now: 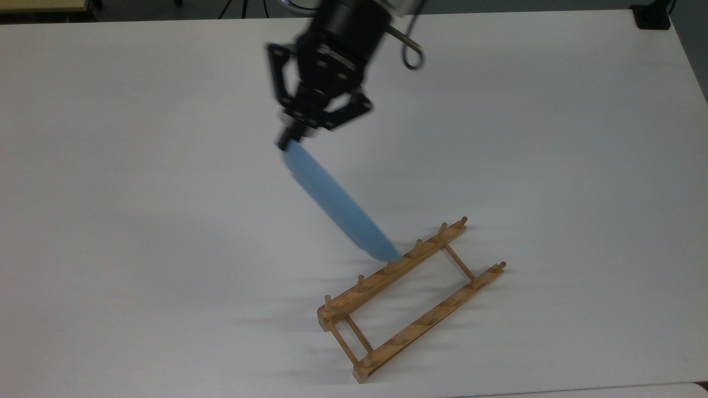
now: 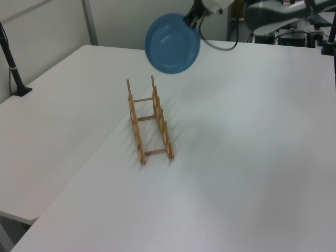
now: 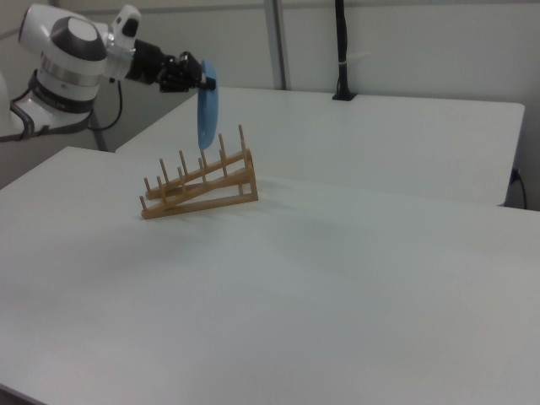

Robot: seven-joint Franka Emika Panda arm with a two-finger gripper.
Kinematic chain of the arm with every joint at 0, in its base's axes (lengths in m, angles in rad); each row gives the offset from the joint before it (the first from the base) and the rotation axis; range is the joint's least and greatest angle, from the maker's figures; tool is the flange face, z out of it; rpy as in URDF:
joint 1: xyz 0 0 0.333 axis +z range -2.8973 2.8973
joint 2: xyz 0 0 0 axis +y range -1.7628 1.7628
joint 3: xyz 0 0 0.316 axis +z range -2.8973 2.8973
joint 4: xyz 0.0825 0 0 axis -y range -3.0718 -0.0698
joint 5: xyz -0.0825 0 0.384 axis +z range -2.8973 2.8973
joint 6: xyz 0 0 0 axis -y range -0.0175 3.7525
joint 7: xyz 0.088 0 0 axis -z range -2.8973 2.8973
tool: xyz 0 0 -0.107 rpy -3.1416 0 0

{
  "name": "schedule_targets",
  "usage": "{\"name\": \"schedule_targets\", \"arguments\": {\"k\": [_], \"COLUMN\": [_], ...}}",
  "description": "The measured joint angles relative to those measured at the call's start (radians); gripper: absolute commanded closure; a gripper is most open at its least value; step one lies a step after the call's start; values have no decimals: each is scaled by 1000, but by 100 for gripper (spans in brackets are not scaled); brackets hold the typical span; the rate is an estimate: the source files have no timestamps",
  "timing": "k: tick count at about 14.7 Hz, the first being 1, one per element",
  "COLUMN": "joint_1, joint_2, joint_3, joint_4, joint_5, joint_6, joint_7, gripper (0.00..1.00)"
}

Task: Place plate in plate rack
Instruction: 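Carry the upright plate over the wooden rack between the pegs, then lower the plate into the rack slot and open the gripper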

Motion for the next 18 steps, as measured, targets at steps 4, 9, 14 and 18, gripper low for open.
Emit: {"name": "schedule_targets", "arguments": {"k": [4, 9, 14, 18], "joint_1": [77, 99, 126, 141], "joint_2": [79, 176, 238, 271], "joint_3": [-1, -4, -4, -4], "joint_4": [45, 153, 160, 160], "joint_5": [-193, -290, -404, -429], "joint_6": [-66, -86, -86, -88], "joint_7": [293, 491, 645, 671], "gripper": [100, 100, 100, 100]}}
